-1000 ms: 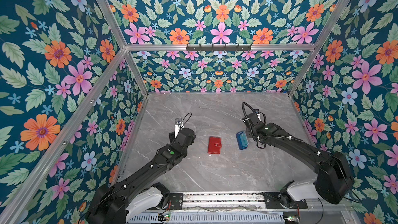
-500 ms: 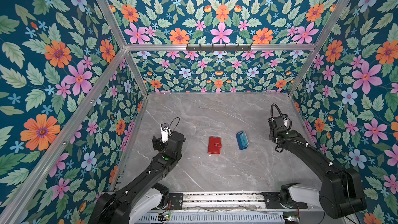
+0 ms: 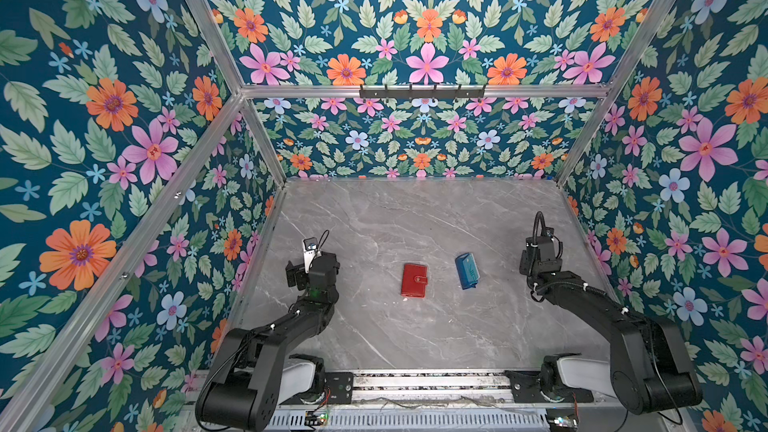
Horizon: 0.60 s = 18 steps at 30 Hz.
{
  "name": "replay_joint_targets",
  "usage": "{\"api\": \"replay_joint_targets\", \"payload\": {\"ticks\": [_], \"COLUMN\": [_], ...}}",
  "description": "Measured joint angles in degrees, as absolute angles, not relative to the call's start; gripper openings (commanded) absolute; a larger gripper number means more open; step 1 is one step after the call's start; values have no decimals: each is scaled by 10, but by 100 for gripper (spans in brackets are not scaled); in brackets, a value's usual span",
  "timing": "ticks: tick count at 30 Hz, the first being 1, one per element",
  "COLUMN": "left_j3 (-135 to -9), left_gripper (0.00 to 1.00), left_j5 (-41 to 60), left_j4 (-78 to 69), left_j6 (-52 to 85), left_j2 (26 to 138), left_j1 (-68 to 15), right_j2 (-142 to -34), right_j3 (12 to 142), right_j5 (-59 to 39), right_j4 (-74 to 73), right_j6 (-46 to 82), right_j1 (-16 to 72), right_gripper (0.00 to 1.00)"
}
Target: Put the credit cards into the card holder
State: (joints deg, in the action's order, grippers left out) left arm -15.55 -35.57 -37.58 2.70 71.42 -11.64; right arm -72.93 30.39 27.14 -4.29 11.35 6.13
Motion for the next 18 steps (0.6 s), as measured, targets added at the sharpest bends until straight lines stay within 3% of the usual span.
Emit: {"api": "replay_joint_targets", "payload": {"ticks": [18], "left_j3": [-103], "left_gripper": [100], "left_j5": [-136], "left_j4": [-649], "left_j6": [13], "left_j2": [811], "left_j1": [-22], "right_j2": [-721], "right_j3": [164], "right_j5": [104], "right_j4": [-387], "right_j6": [75], "right_j1": [-14], "right_gripper": [66]}}
